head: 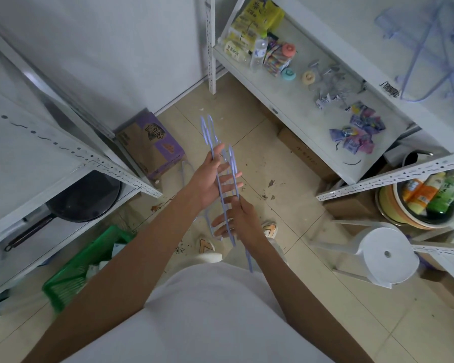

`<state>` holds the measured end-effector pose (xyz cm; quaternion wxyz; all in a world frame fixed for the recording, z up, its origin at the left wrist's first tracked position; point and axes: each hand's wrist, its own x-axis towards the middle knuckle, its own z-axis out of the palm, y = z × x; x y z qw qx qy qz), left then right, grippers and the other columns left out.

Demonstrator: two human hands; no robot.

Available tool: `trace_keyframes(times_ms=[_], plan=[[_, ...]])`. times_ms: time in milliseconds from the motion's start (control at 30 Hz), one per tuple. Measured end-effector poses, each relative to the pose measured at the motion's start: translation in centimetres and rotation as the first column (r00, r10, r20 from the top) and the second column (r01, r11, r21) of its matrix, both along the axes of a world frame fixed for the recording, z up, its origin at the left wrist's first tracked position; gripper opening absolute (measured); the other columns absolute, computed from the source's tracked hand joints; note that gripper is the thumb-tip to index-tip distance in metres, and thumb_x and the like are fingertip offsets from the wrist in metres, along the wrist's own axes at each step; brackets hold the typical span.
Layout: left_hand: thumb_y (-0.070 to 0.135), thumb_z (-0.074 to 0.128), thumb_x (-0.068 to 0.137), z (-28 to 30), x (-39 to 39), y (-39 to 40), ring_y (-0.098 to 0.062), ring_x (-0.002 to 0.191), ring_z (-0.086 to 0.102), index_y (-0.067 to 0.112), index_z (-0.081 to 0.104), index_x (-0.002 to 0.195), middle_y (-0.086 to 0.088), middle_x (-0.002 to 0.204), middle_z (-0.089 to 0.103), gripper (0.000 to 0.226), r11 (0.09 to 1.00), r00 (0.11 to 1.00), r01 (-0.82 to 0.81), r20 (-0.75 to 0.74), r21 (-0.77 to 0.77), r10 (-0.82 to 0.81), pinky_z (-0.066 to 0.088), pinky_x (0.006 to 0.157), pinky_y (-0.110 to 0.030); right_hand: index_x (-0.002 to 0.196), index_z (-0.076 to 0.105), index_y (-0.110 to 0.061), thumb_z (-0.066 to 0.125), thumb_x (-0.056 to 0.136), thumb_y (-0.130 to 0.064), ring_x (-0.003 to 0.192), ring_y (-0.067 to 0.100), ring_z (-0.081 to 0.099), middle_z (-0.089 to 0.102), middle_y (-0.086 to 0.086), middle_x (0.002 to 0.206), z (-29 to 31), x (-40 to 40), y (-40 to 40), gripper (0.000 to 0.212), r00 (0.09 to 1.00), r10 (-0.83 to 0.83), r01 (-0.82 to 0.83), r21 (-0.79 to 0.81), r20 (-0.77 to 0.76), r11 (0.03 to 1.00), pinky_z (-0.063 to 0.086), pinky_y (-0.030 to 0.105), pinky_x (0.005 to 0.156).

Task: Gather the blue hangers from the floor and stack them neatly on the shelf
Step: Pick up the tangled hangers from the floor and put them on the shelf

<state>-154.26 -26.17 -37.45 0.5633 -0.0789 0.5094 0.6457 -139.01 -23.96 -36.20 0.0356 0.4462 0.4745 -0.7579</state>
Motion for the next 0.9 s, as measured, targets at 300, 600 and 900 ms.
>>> trace_keyframes(times_ms=[300, 600, 900], plan=[[0.045, 0.030, 0.111, -0.4, 1.0, -2.0, -0.040, 0.124, 0.065, 0.041, 0.033, 0.153, -0.008, 0.152, 0.056, 0.043, 0.984, 0.979, 0.174, -0.118, 0.047, -0.168, 0.052, 0.104, -0.052, 0.127, 0.058, -0.001, 0.029, 0.114, -0.038, 0.065, 0.032, 0.075, 0.078, 0.016, 0.082, 0.1, 0.1, 1.1, 0.048, 0.999, 0.005, -0.006, 0.006, 0.045, 1.000, 0.063, 0.037, 0.064], [0.038, 0.028, 0.114, -1.4, 4.1, -2.4, -0.033, 0.119, 0.070, 0.038, 0.030, 0.157, -0.003, 0.140, 0.067, 0.043, 0.975, 0.914, 0.216, -0.362, 0.049, -0.184, 0.055, 0.102, -0.048, 0.103, 0.063, -0.006, 0.028, 0.112, -0.045, 0.043, 0.013, 0.039, 0.043, -0.001, 0.056, -0.3, -0.9, -0.4, 0.053, 0.997, -0.081, 0.081, 0.045, -0.008, 0.996, 0.037, 0.024, 0.042], [0.036, 0.043, 0.109, 0.7, 0.3, -2.0, -0.018, 0.076, 0.076, 0.020, 0.061, 0.126, -0.007, 0.108, 0.078, 0.030, 0.837, 0.756, 0.440, -0.368, -0.327, -0.541, 0.060, 0.083, -0.037, 0.062, 0.046, -0.019, 0.025, 0.108, -0.061, 0.043, 0.013, 0.020, 0.030, 0.000, 0.052, -1.3, 3.4, 3.4, 0.066, 1.000, 0.005, -0.003, 0.067, -0.018, 0.998, 0.019, 0.020, 0.042]])
